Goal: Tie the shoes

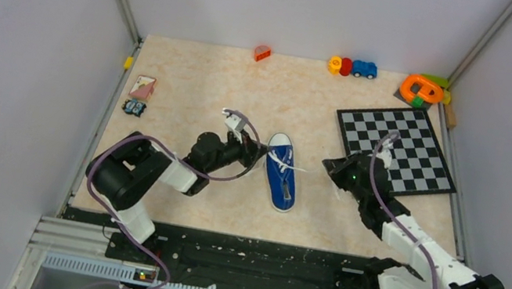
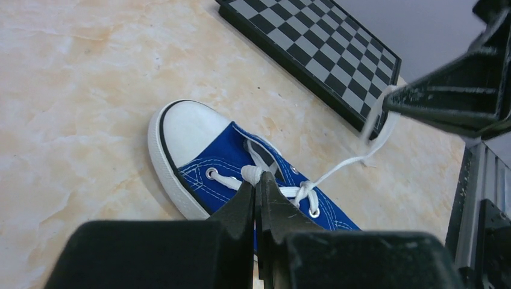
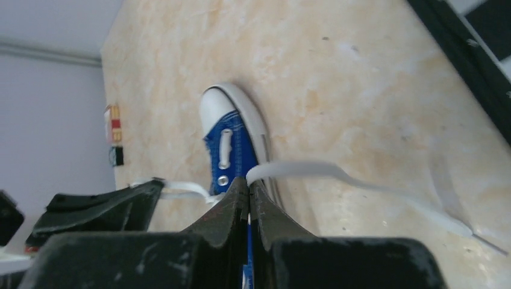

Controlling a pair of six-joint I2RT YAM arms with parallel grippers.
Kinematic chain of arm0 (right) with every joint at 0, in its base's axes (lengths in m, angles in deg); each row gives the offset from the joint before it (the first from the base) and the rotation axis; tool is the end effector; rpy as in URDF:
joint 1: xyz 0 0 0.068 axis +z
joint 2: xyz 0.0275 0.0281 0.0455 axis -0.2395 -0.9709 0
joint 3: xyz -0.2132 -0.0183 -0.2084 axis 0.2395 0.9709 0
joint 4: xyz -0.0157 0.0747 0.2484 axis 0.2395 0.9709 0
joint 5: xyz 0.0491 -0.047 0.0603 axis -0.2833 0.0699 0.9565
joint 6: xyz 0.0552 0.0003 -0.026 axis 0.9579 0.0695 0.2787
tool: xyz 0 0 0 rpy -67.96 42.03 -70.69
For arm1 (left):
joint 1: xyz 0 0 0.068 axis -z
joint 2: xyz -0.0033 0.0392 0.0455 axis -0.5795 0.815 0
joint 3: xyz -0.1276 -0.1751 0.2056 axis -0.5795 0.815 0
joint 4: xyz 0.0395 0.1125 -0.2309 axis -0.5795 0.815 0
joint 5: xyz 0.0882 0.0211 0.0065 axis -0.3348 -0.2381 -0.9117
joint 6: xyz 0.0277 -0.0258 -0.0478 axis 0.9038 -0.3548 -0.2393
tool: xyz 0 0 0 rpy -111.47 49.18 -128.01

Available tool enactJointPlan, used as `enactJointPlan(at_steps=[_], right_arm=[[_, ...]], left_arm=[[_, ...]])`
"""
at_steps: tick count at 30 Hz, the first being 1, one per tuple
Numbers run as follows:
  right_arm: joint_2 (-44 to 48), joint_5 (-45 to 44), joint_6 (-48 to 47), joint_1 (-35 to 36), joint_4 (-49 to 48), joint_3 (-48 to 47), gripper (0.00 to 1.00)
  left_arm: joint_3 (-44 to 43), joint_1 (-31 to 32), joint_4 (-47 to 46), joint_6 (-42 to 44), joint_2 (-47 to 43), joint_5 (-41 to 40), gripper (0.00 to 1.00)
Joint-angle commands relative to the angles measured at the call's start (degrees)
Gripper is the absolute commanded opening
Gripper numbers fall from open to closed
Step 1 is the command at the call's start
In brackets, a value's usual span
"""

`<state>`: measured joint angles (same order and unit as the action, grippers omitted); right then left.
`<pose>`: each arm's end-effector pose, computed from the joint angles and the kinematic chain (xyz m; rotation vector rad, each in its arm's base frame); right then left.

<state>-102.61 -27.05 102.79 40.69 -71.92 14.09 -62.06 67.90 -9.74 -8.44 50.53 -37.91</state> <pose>0.1845 0.0845 0.2192 0.7547 2.0060 0.7740 0.2523 -0.1760 0.1899 0.3141 1.6938 -1.0194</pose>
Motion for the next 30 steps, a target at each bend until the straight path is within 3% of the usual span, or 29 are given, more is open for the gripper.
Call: enactJointPlan(at_steps=[1, 10, 20, 24, 30], right_arm=[[-1.86, 13.20, -14.22, 0.24, -4.37, -8.19, 0.00], [-6.53, 20.77, -20.06, 0.22, -1.46, -15.20, 0.00], [-8.08, 24.03, -26.19, 0.24, 1.06, -18.40, 0.00], [-9.10, 25.23, -27.73, 0.24, 0.01, -18.56, 0.00], [-12.92, 25.67, -28.73, 0.24, -0.60, -20.11, 0.00]], left_arm=[[-0.84, 0.10, -1.68, 5.68, -1.03, 7.01, 0.00], [-3.17, 0.00, 8.88, 12.94, -5.34, 11.89, 0.00], [-10.03, 0.12, 26.11, 28.70, -7.67, 19.48, 0.00], [-13.72, 0.53, 35.46, 34.34, -7.67, 20.54, 0.00], [-16.77, 2.23, 40.20, 41.34, -6.87, 19.91, 0.00]])
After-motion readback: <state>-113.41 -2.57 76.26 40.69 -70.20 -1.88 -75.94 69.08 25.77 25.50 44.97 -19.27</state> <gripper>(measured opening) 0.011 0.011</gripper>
